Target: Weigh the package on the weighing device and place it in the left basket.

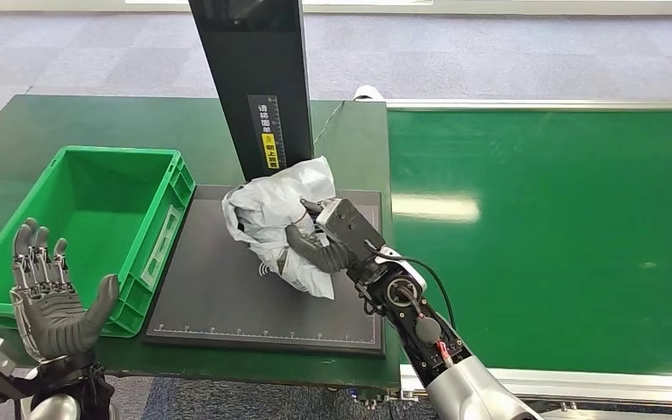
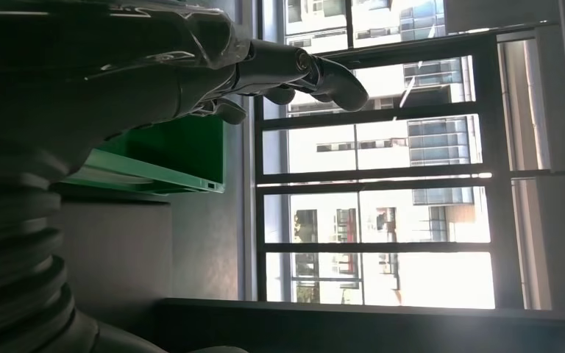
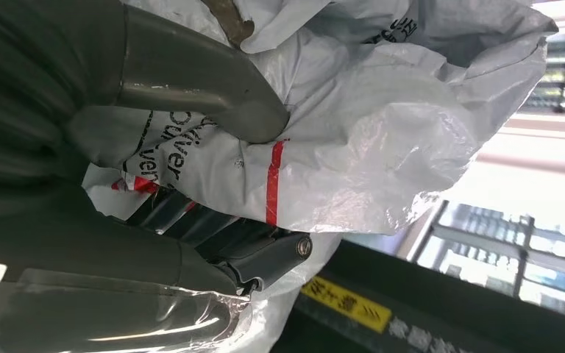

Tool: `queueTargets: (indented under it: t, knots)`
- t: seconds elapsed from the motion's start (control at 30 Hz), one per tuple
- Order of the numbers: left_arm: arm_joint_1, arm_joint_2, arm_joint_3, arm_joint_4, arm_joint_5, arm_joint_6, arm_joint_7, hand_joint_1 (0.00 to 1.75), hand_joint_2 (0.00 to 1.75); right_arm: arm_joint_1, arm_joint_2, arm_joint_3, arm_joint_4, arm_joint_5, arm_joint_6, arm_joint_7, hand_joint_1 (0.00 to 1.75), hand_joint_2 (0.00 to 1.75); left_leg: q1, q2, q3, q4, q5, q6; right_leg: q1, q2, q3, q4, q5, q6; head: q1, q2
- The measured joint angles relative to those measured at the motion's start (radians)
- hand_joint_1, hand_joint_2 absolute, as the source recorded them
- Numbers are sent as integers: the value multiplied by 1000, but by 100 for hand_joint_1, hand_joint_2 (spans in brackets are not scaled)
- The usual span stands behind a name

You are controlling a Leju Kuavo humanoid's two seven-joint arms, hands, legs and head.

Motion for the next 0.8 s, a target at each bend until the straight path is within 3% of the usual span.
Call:
queueTargets:
  t: [0.07, 0.2, 0.4, 0.57, 0.8]
  knots:
    - [3, 2, 2, 0, 1, 0, -3, 0, 175, -11, 0, 18, 30, -4, 6, 2, 175, 175, 0, 0, 0, 0, 0, 0, 0, 0, 0, 0, 0, 0, 0, 0]
    - [2, 4, 4, 3, 2, 4, -6, 0, 175, -25, 0, 41, 68, -10, 1, 2, 0, 175, 0, 0, 0, 0, 0, 0, 0, 0, 0, 0, 0, 0, 0, 0]
    - [3, 4, 12, 5, -1, 16, -8, 0, 175, -30, 0, 25, 82, -124, -26, -72, 0, 175, 0, 0, 0, 0, 0, 0, 0, 0, 0, 0, 0, 0, 0, 0]
    - [6, 6, 17, 9, 7, 39, -25, 0, 175, -25, -2, -10, 42, -236, 25, -124, 0, 175, 0, 0, 0, 0, 0, 0, 0, 0, 0, 0, 0, 0, 0, 0]
    - [9, 12, 23, 14, 18, 61, -30, 0, 175, -13, -8, -53, -98, -383, 80, -134, 0, 175, 0, 0, 1, 0, 0, 0, 0, 0, -1, 0, 0, 0, 0, 0]
